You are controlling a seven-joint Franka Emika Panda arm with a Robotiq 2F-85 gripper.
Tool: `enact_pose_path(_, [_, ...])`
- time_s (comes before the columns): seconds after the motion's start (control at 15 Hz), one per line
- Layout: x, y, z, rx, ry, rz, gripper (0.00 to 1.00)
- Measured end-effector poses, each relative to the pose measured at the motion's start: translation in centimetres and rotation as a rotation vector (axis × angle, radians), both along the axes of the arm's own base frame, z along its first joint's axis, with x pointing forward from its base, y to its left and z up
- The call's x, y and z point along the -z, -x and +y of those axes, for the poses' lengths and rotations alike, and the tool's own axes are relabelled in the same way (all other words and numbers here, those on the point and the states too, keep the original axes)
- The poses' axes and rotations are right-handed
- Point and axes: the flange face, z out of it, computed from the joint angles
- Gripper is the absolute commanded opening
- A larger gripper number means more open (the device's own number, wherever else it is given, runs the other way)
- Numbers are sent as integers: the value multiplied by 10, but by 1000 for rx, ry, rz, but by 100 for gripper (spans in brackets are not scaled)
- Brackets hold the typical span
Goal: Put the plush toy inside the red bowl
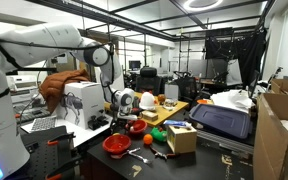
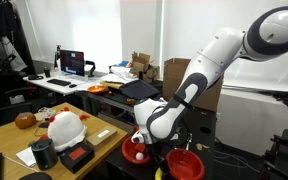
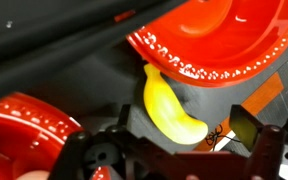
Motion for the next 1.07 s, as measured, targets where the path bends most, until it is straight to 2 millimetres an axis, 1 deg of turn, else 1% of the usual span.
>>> enact_pose_path(0.33, [-13,0,5,-9,-6,-9,100])
enact_pose_path(0.67, [-22,8,4,-19,-3,-6,100])
enact_pose_path(0.8, [-23,13,1,-18,-6,-7,100])
enact_pose_path(1.07, [-18,22,-3,7,-65,-73,100])
